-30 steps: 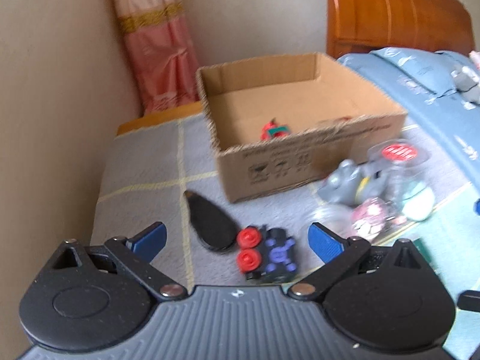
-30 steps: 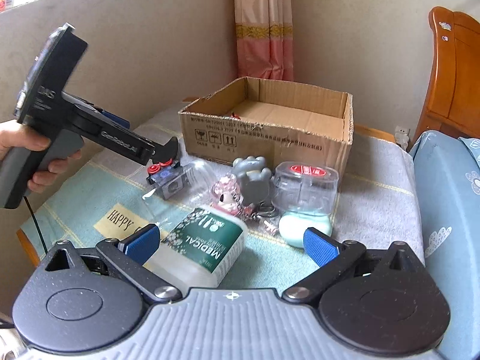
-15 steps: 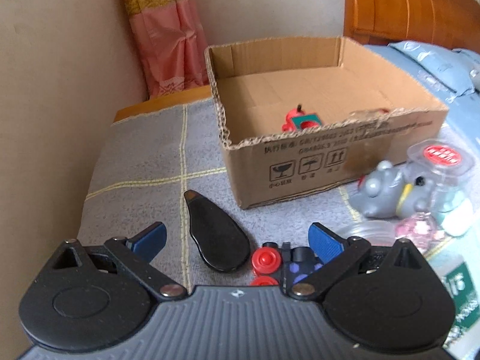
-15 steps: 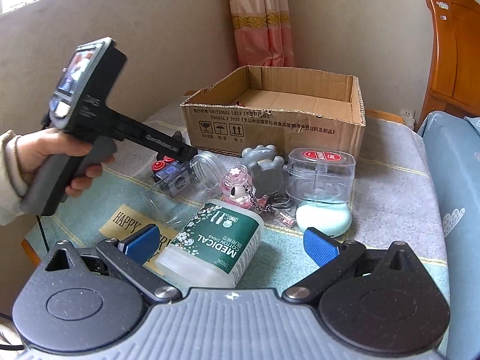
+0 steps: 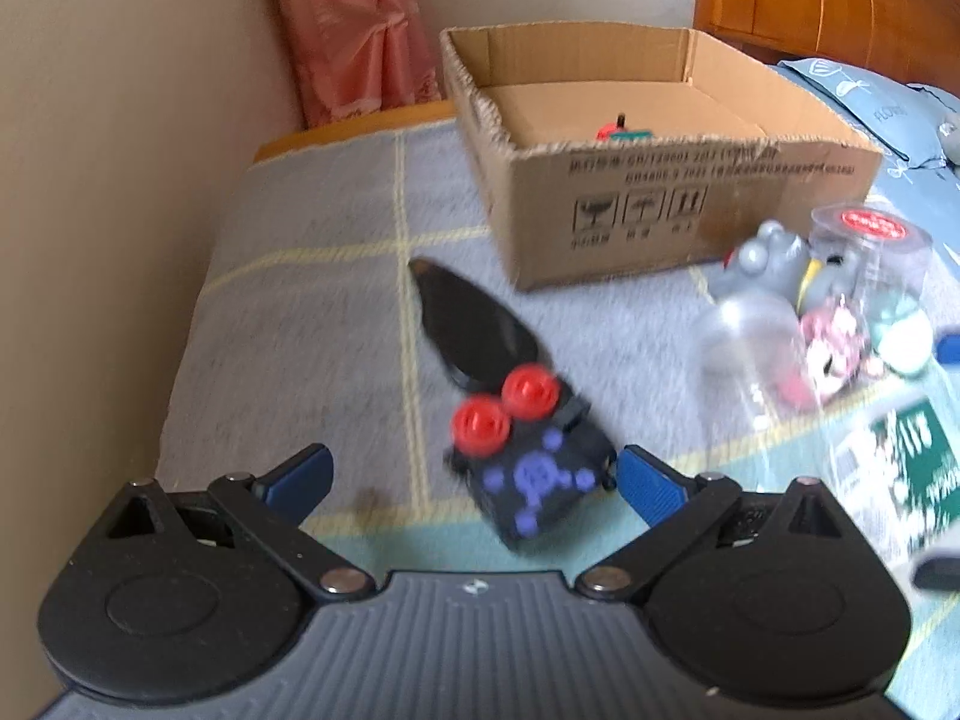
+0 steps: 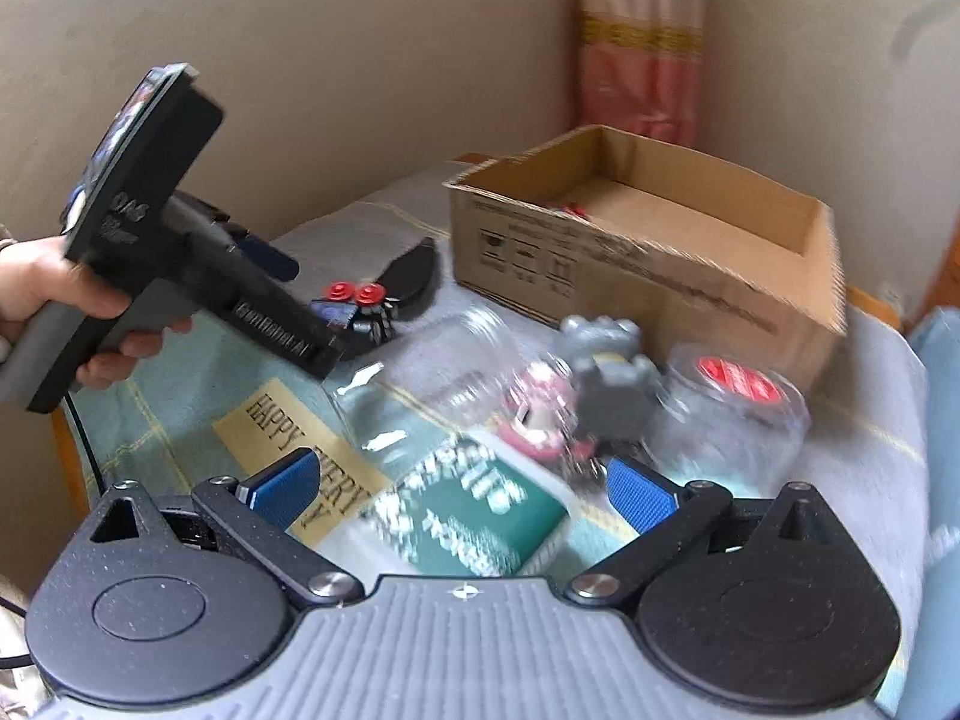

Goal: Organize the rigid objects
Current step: 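Move both tools back toward the remaining items on the blanket, then grasp the black-and-blue block with the left gripper while the right gripper grasps the white swab tub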

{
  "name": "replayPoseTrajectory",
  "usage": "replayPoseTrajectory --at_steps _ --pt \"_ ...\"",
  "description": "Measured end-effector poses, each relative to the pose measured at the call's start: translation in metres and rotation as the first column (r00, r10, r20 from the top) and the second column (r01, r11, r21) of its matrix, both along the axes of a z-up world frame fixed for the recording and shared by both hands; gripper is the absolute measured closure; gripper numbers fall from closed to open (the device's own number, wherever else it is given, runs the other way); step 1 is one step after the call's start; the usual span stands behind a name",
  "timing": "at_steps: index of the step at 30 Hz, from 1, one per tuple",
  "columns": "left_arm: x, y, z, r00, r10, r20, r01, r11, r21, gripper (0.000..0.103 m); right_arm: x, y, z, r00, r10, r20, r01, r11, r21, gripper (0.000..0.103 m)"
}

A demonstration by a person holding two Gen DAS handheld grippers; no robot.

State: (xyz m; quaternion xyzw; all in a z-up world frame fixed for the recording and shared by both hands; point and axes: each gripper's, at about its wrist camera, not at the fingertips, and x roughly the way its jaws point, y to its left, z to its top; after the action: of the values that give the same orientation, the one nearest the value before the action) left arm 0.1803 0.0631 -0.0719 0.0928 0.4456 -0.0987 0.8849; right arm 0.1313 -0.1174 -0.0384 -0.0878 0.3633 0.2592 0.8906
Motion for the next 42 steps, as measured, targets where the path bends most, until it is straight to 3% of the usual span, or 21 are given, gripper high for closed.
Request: replayPoseTrajectory --at_steps 7,11,15,19,27,33,39,42 --pt "-0.013 0.017 -0.002 0.999 0.045 0.003 -0.045 0.999 -0.007 0.002 0.022 0.015 -0.007 0.986 0.126 -0.105 -0.128 0.992 -0.014 0.000" --pt "-0.017 0.023 -0.002 0.998 0.058 0.012 -0.058 0.998 0.001 0.003 0.007 0.014 -0.005 0.987 0.118 -0.112 -0.127 0.989 -0.071 0.000" --pt "-0.020 0.023 0.000 0.999 0.039 0.009 -0.039 0.999 -0.014 0.003 -0.015 0.004 -0.003 0.978 0.105 -0.179 -0.115 0.992 -0.045 0.000" --pt "-0.021 0.020 0.003 1.000 0.025 0.015 -0.025 0.999 -0.023 0.003 -0.028 0.009 -0.003 0.974 0.072 -0.216 -0.087 0.994 -0.059 0.000" --pt "-0.035 0.030 0.031 0.998 0.036 0.051 -0.035 0.999 -0.029 0.003 -0.019 0.032 -0.016 0.988 -0.096 -0.118 0.074 0.981 -0.177 0.000" --pt "-0.058 0.041 0.052 0.996 0.029 0.084 -0.028 1.000 -0.011 0.003 -0.021 0.040 -0.025 0.985 -0.153 -0.080 0.131 0.965 -0.228 0.000" --pt "-0.063 0.043 0.042 0.997 0.037 0.072 -0.035 0.999 -0.032 0.003 -0.011 0.011 -0.030 0.955 -0.256 -0.149 0.236 0.962 -0.141 0.000" --pt "-0.055 0.037 0.033 0.997 0.043 0.060 -0.039 0.997 -0.067 0.003 -0.015 0.010 -0.032 0.954 -0.266 -0.136 0.247 0.959 -0.141 0.000"
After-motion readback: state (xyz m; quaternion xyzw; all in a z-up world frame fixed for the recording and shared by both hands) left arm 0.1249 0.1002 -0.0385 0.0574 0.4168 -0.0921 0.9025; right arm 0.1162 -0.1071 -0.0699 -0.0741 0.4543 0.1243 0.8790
